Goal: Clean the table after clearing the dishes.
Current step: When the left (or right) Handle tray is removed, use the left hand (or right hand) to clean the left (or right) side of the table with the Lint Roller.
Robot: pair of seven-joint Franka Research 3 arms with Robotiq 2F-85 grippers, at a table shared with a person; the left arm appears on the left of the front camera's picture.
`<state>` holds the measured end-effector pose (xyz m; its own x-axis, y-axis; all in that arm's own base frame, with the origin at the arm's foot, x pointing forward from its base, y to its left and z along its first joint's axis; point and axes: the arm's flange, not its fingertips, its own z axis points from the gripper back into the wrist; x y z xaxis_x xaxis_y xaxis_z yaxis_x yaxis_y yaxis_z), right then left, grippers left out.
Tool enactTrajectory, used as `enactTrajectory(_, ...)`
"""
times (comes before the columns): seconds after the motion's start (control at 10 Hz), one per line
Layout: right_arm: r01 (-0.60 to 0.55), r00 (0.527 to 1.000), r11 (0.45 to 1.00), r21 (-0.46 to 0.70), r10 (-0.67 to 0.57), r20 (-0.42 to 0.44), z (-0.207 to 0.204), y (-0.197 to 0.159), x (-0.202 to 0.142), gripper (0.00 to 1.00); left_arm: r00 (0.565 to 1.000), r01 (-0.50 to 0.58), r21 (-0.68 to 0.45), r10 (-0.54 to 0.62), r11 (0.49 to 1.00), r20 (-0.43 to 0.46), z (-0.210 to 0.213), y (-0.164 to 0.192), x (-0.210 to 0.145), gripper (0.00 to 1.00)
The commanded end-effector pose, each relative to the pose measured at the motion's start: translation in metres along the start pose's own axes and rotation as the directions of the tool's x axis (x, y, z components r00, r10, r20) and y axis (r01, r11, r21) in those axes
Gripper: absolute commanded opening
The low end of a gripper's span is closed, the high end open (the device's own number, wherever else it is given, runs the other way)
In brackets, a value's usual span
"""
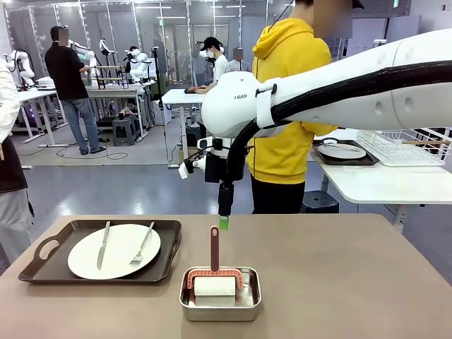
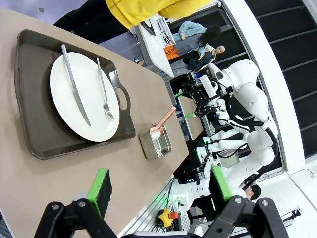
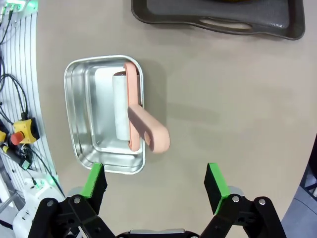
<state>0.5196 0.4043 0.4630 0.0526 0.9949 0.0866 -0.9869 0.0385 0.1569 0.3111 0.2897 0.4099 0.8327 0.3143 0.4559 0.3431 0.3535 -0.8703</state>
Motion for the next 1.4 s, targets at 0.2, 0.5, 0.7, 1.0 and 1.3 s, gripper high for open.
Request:
enactTrajectory(0.2, 0.023, 1.0, 0.998, 0.053, -0.024, 0.016, -0.011, -0.009, 0.013, 1.0, 1.0, 0.006, 0.001, -0.006, 1.0, 0.004, 0.002, -0.001, -0.001, 1.0)
enactTrajectory(0.5, 0.047, 0.999, 0.991, 0.127, -0.045, -0.017, -0.028, -0.016, 0.021, 1.0, 1.0, 0.006, 0.001, -0.006, 1.0, 0.004, 0.002, -0.001, -0.001, 1.0)
enactTrajectory(0.7, 0.048, 0.999, 0.98, 0.195, -0.046, -0.014, -0.038, -0.023, 0.021, 1.0, 1.0, 0.006, 0.001, -0.006, 1.0, 0.004, 0.002, -0.001, -0.001, 1.0)
enactTrajectory(1.0, 0.042, 0.999, 0.971, 0.236, -0.035, -0.032, -0.05, -0.026, 0.024, 1.0, 1.0, 0.006, 0.001, -0.006, 1.0, 0.004, 0.002, -0.001, -0.001, 1.0)
enactTrajectory(1.3, 0.045, 0.997, 0.968, 0.248, -0.03, -0.066, -0.058, -0.024, 0.03, 1.0, 1.0, 0.006, 0.001, -0.006, 1.0, 0.004, 0.002, -0.001, -0.001, 1.0)
